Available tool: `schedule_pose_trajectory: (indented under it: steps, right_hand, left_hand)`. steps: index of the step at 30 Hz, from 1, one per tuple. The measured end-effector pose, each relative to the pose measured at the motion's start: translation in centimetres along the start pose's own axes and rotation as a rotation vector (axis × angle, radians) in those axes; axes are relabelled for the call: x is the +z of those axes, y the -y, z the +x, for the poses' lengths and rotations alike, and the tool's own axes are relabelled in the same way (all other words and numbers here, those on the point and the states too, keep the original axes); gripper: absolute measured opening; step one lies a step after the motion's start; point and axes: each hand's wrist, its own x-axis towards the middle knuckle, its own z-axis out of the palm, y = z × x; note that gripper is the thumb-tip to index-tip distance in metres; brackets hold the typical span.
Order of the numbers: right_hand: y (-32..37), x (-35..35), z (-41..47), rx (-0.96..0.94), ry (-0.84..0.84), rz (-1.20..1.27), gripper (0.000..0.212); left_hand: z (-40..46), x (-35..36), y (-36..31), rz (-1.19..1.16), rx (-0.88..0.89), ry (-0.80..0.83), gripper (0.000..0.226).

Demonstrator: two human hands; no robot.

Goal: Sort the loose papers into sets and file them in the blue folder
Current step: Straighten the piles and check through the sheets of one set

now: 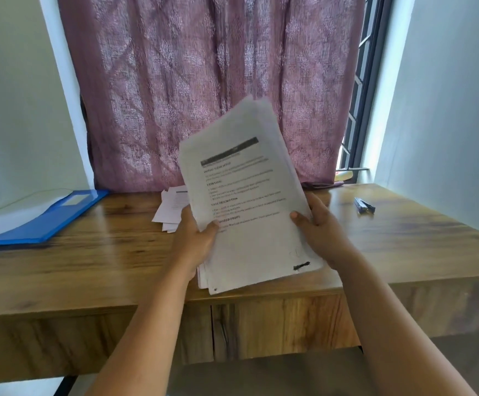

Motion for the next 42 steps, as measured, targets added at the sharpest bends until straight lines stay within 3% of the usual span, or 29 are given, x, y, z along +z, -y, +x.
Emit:
schedule_pose_trajectory:
  steps: [3,6,9,13,16,18,20,23,26,29,32,37,42]
  right_hand:
    - [1.3,0.3,0.2,-0.154,-0.141,-0.243,0.027]
    - [2.2,1.1,0.4,-0.189,-0.292,-0.15,0.04]
    - [3.0,1.9,0.7,-0.217,-0.378,-0.081,0.037]
    - [3.8,1.7,1.9,-0.248,-0.392,-0.033,0.035]
    - [3.2,1.3,2.3,-0.171,-0.404,0.061,0.069]
    - [1.7,1.2,2.3,-0.073,-0.386,0.228,0.08]
    - [-0.3,1.2,2.1,0.05,-0.351,0.398,0.071]
    - [-2.8,2.4,1.2,0.166,-0.313,0.343,0.04]
    - [-2.9,3.5,0.5,0.09,-0.351,0.161,0.018]
    - [-0.7,3.6,0.6,-0.111,-0.395,-0.033,0.015]
    - [1.3,3.1,0.9,-0.263,-0.4,-0.103,0.01]
    - [0.5,2.2,1.6,-0.094,-0.316,-0.097,0.052]
    - [-2.4,3.8,0.7,0.012,-0.249,0.081,0.029]
  left_hand:
    - [0.2,0.5,-1.9,0.085,0.222,-0.145,0.037]
    - [0.1,1.1,-3.5,0.157,0.473,-0.174,0.041]
    - [0.6,1.6,-4.2,0.24,0.614,-0.154,0.051]
    - [2.0,1.3,-4.1,0.323,0.605,-0.177,0.05]
    - [2.5,0.8,-3.7,0.316,0.58,-0.248,0.052]
    - [2.1,0.6,-3.2,0.259,0.522,-0.194,0.053]
    - [1.3,0.8,-2.7,0.176,0.338,-0.071,0.049]
    - [0.8,1.9,-0.9,0.048,0.124,0.072,0.033]
    - [0.7,3.0,0.7,0.09,0.174,-0.006,0.025]
    - [0.7,3.7,0.1,0.126,0.292,-0.138,0.024]
    - [1.0,3.7,-1.2,0.168,0.421,-0.11,0.036]
    - [1.4,3.3,-0.9,0.103,0.43,-0.203,0.062]
    - [1.6,4.4,1.0,0.165,0.408,-0.179,0.074]
